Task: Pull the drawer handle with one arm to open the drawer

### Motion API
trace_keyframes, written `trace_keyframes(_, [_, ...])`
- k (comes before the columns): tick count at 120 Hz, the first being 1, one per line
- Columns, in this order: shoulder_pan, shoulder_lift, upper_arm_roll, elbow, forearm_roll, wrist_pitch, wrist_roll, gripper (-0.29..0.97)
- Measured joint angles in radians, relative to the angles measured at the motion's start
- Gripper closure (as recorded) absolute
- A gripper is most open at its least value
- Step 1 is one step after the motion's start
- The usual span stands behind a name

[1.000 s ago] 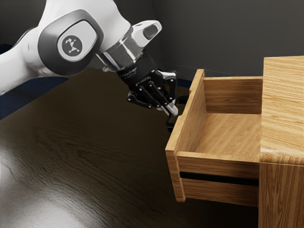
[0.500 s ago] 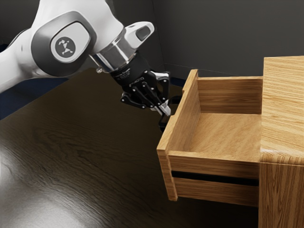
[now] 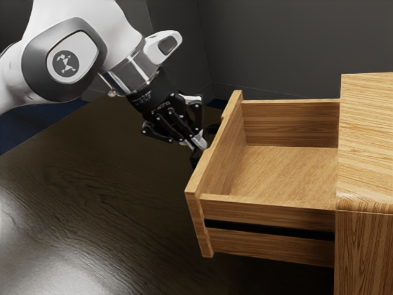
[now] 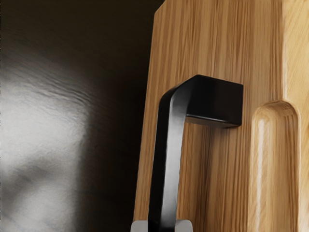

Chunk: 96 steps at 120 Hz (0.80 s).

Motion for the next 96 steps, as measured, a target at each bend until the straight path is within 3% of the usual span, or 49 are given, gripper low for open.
trace_keyframes(96, [-0.003, -0.071, 0.056, -0.068, 0.031, 0.006, -0.002, 0.79])
